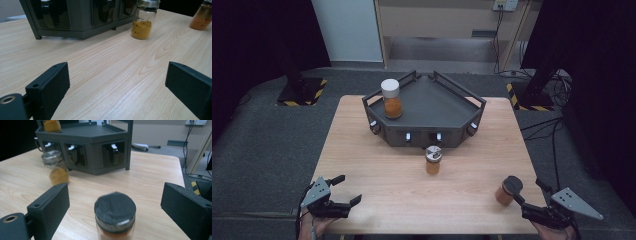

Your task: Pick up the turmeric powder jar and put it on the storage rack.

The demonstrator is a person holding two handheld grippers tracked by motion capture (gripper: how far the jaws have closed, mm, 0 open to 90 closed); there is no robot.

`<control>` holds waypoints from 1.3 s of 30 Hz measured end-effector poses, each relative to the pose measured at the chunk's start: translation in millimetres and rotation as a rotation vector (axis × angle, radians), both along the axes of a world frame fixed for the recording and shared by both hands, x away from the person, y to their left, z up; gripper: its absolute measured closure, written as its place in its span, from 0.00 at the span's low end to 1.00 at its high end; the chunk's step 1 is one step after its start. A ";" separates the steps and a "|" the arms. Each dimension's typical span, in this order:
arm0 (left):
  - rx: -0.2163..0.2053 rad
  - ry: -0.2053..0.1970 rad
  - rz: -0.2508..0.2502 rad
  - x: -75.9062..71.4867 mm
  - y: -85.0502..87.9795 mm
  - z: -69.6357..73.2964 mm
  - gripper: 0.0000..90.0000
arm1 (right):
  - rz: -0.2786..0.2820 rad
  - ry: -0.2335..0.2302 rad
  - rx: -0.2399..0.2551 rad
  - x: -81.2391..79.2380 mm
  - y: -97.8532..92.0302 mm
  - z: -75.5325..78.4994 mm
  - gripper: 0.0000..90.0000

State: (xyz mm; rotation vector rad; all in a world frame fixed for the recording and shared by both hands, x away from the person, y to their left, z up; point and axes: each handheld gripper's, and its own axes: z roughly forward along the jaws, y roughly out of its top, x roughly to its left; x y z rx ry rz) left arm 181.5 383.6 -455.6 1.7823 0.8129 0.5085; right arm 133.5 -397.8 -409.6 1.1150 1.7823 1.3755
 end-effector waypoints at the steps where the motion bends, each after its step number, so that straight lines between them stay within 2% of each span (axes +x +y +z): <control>1: 0.002 0.001 0.000 0.1 -0.1 0.1 0.05 | 0.002 0.002 -0.001 1.5 1.3 2.0 0.09; 9: 0.003 0.005 -0.001 0.6 -0.6 0.4 0.05 | 0.048 -0.006 -0.013 16.5 9.5 14.4 0.09; 19: 0.004 0.012 -0.002 1.2 -1.2 0.8 0.05 | 0.137 -0.006 -0.025 40.3 31.2 31.0 0.09; 30: 0.010 0.022 0.007 2.3 -2.1 1.3 0.05 | 0.206 0.017 -0.017 60.2 49.6 37.0 0.09; 39: 0.011 0.014 0.006 1.3 -1.7 0.8 0.05 | 0.249 0.038 -0.035 75.7 63.9 39.0 0.09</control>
